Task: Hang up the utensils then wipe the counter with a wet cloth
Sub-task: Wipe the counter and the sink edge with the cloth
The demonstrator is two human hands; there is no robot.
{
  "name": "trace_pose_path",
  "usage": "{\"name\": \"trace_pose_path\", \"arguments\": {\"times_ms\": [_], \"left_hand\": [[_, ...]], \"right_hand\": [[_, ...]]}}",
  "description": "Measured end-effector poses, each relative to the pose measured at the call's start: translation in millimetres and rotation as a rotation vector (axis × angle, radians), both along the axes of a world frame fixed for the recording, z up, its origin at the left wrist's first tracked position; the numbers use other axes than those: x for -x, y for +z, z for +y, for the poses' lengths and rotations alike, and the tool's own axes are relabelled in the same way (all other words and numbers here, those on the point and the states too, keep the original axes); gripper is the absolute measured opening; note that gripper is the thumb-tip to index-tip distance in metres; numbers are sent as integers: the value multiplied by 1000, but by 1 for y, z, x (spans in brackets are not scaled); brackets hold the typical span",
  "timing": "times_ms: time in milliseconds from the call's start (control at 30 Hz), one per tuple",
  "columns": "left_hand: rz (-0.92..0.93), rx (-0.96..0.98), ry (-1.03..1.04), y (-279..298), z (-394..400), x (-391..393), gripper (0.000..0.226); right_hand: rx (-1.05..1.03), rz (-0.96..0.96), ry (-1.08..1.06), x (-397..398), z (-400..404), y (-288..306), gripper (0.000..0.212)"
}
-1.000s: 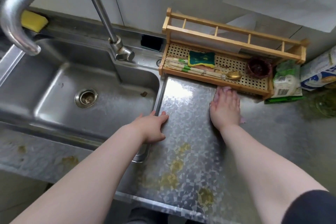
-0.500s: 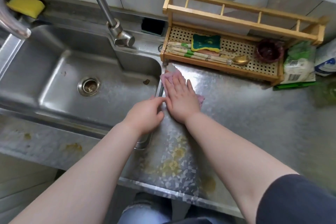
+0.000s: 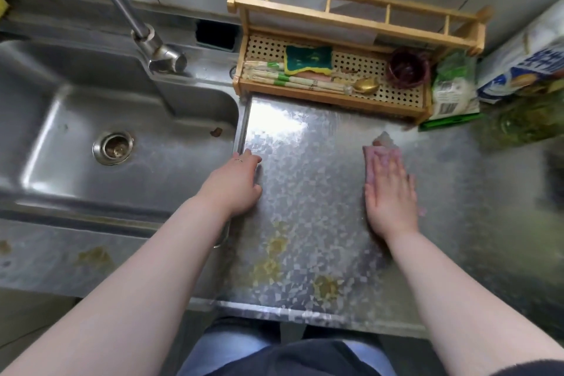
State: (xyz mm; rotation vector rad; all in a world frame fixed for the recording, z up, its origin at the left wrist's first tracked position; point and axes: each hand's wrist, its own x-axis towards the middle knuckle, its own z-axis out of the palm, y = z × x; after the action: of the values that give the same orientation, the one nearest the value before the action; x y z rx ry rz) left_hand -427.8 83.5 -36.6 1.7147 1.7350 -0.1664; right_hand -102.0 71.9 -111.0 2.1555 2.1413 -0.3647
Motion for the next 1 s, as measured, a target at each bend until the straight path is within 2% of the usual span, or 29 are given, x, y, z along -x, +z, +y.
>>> {"name": "trace_pose_path", "arguments": {"times_ms": [133, 267, 500, 633, 767, 1000], "left_hand": [[-47, -29, 32, -1, -8, 7, 63], [-101, -47, 74, -2, -24, 18, 58], [-135, -168, 97, -1, -52, 34, 54], [-198, -248, 96, 0, -63, 35, 48], [-204, -263, 96, 2, -70, 18, 45], [-16, -30, -89, 6, -84, -8, 63]], "right_hand": [[4, -17, -163, -30, -6, -3, 69], [-24, 28, -258, 20, -10, -4, 71], [22, 153, 252, 192, -46, 0, 73], [89, 183, 455, 234, -65, -5, 72], [50, 169, 518, 210, -72, -5, 69], [-4, 64, 151, 75, -97, -7, 70]]}}
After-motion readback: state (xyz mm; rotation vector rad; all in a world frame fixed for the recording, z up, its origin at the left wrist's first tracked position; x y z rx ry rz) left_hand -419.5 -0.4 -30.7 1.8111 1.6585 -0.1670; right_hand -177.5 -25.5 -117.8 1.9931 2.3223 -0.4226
